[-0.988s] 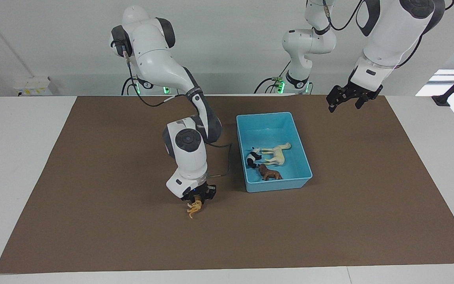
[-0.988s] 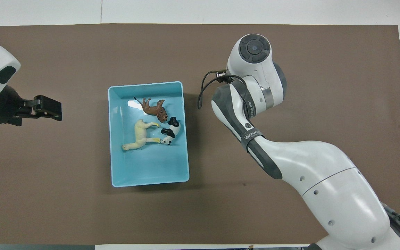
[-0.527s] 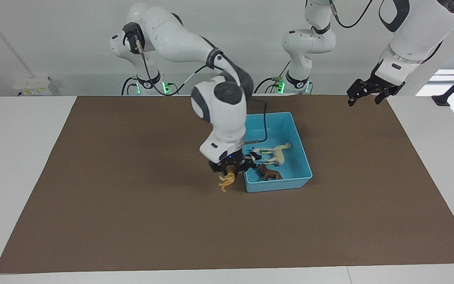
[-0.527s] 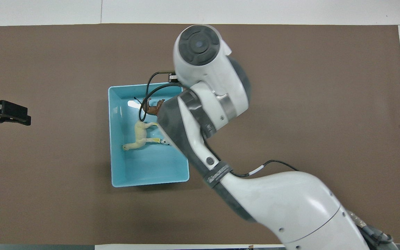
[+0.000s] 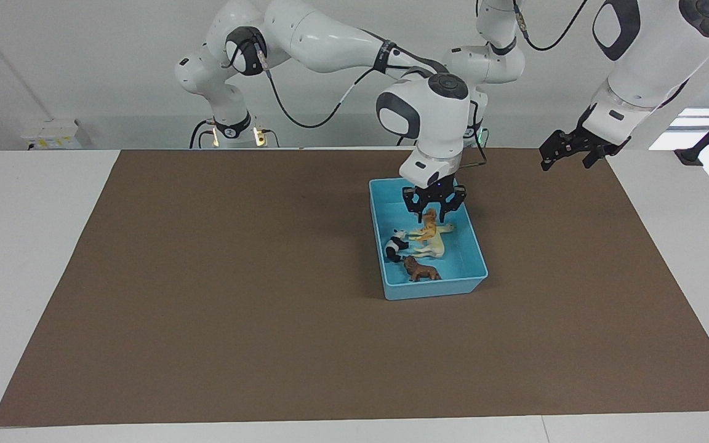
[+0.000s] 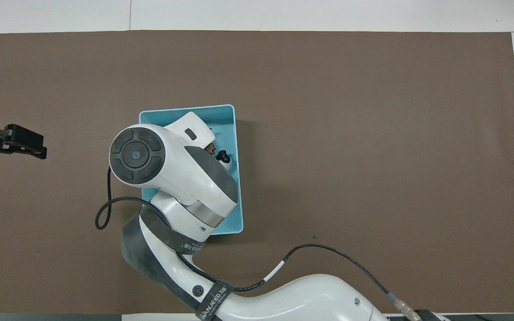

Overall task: Put all toys into storage box
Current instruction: 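Carry the tiger into the box with the right gripper and release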

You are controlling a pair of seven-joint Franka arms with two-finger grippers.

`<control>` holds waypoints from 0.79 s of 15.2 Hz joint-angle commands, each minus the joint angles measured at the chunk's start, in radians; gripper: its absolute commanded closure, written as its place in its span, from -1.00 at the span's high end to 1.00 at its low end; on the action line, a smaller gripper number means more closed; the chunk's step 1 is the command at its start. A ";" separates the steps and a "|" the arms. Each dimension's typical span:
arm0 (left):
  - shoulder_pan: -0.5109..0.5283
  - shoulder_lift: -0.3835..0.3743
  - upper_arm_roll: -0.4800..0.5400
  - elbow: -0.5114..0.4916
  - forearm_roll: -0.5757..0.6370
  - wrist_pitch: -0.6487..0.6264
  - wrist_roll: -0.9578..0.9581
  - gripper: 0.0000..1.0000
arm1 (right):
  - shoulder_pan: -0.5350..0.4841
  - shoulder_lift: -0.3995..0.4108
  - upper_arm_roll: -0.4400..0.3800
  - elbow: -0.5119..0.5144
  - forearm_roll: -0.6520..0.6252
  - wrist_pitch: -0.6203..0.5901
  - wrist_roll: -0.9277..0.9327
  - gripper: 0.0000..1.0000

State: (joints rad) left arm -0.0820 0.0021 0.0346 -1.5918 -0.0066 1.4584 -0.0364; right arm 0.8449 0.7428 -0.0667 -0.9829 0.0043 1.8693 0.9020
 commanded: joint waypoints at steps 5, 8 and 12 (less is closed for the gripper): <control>-0.013 -0.045 0.007 -0.046 -0.007 0.023 0.009 1.00 | -0.229 -0.201 -0.010 -0.052 -0.023 -0.070 -0.195 1.00; -0.004 -0.045 0.011 -0.045 -0.006 0.016 0.010 1.00 | -0.413 -0.260 -0.010 -0.080 -0.023 -0.096 -0.534 1.00; -0.007 -0.045 0.011 -0.045 -0.006 0.020 0.010 1.00 | -0.627 -0.310 -0.008 -0.112 -0.009 -0.140 -0.751 1.00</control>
State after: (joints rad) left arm -0.0869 -0.0164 0.0426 -1.6040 -0.0069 1.4605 -0.0353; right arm 0.2944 0.4826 -0.0957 -1.0350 -0.0166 1.7515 0.2252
